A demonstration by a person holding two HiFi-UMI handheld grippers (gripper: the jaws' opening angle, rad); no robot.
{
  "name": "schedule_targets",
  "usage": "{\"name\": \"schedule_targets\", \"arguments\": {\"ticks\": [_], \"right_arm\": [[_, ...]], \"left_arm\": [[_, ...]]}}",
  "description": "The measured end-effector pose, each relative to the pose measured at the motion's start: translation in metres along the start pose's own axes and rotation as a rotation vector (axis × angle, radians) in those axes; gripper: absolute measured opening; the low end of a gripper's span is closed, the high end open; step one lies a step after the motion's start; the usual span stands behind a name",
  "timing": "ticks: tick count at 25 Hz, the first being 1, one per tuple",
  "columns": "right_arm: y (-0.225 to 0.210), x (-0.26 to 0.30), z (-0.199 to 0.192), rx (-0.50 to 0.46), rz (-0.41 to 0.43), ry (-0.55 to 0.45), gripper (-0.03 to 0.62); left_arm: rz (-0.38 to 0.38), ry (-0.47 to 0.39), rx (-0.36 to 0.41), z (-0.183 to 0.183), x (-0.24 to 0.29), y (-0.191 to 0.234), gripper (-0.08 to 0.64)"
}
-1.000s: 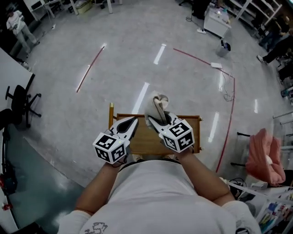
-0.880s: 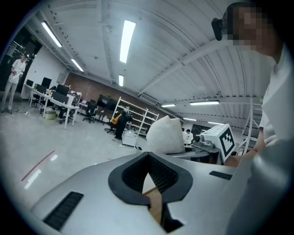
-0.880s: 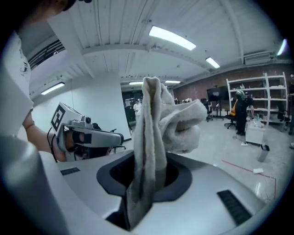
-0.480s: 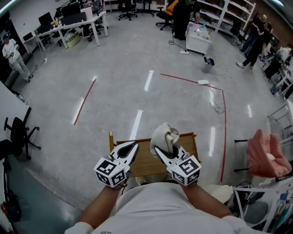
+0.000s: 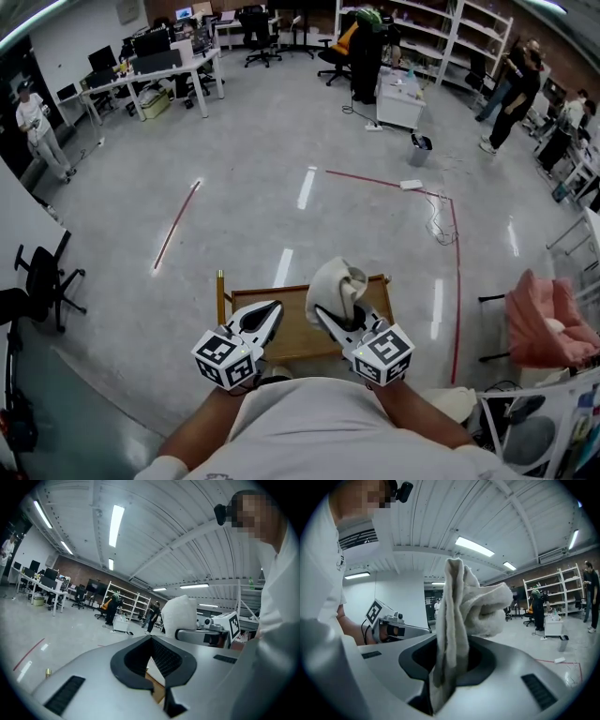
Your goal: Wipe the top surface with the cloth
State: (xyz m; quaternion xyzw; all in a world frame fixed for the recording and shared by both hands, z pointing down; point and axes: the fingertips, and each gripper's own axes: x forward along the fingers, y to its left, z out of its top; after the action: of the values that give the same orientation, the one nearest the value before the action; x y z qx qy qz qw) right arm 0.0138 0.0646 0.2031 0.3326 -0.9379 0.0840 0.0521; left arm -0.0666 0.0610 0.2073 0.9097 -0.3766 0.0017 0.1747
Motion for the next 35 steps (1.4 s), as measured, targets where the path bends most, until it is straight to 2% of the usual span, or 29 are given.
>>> {"name": "schedule_targets", "arguments": {"ticks": [7,18,25,35], "right_arm": [[0.012,-0.092,-0.016,0.026,-0.007,-0.021,0.094],[0.074,-0.208,-0.026,0.024,0.016,-0.040,0.093],[0.091,-0.230,-0.027,0.043,0.038,-0.056,0.093],[0.096,-0.238,-0.025,0.022,0.038,-0.063,0.092]], "left_arm": [[0.013,0.011,0.016,-0.027,-0.006,-0.083,0.006],[0.008,-0.039,0.049,-0.041,-0.037,-0.212,0.006],[-0.004,-0.061,0.060,-0.045,-0.043,-0.248,0.006],[-0.003,-0.087,0.056,-0.043,-0.045,-0.259,0.006]]}}
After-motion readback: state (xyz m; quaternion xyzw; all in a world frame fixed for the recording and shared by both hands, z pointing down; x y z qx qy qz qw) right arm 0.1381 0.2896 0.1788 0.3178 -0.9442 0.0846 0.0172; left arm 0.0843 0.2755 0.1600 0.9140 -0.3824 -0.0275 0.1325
